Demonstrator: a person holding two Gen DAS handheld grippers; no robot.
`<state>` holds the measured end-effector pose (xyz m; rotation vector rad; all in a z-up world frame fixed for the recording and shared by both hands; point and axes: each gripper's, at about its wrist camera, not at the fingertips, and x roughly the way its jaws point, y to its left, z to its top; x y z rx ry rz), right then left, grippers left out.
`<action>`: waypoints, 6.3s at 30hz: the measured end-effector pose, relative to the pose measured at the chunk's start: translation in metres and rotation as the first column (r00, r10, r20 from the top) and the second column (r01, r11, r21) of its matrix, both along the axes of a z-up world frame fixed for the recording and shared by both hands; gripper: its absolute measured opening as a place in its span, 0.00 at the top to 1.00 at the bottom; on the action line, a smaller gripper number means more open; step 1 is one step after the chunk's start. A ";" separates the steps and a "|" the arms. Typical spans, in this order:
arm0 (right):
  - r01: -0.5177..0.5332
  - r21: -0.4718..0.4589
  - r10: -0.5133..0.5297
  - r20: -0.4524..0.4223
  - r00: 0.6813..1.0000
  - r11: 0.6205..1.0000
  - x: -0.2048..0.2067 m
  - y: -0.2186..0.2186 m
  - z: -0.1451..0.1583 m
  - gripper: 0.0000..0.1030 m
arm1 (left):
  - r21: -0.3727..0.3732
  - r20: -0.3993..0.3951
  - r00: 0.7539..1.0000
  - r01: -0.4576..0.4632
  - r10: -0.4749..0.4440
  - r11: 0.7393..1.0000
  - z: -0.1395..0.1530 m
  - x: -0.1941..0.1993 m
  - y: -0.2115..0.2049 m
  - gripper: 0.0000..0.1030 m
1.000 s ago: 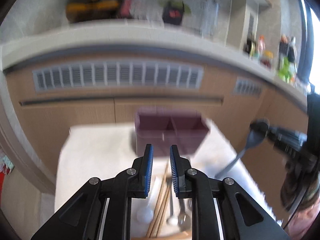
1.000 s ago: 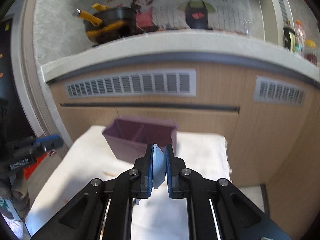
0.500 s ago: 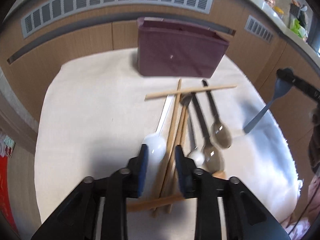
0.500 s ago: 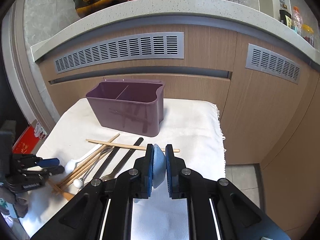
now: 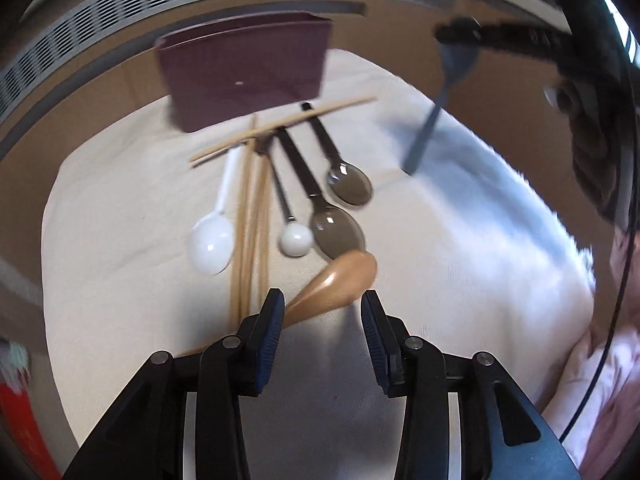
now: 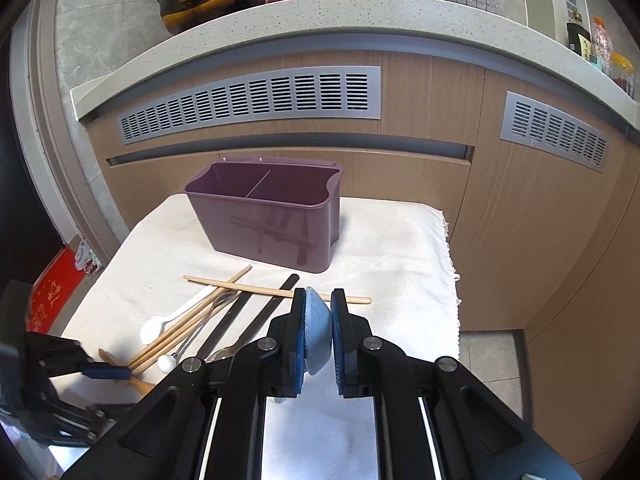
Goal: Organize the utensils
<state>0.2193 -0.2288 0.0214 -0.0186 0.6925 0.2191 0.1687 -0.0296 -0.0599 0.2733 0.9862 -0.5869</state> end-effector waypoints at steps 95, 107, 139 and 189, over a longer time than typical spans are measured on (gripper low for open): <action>0.019 -0.120 0.022 0.326 0.945 0.993 0.096 0.062 0.153 0.90 | -0.435 0.481 0.781 -0.182 0.398 0.882 0.248 0.141 0.013 0.70; -0.050 -0.146 0.051 0.007 0.999 0.988 0.181 0.071 0.031 0.90 | -0.413 0.258 0.875 -0.283 0.409 0.866 0.133 0.228 0.023 0.70; -0.064 -0.265 0.054 -0.045 0.998 0.962 0.032 0.065 -0.064 0.01 | -0.226 0.054 0.904 -0.402 0.424 0.887 0.027 0.073 0.047 0.24; -0.016 -0.175 -0.020 -0.203 0.979 0.984 -0.021 -0.002 -0.086 0.34 | -0.186 -0.092 0.941 -0.338 0.327 0.922 -0.002 0.060 -0.001 0.20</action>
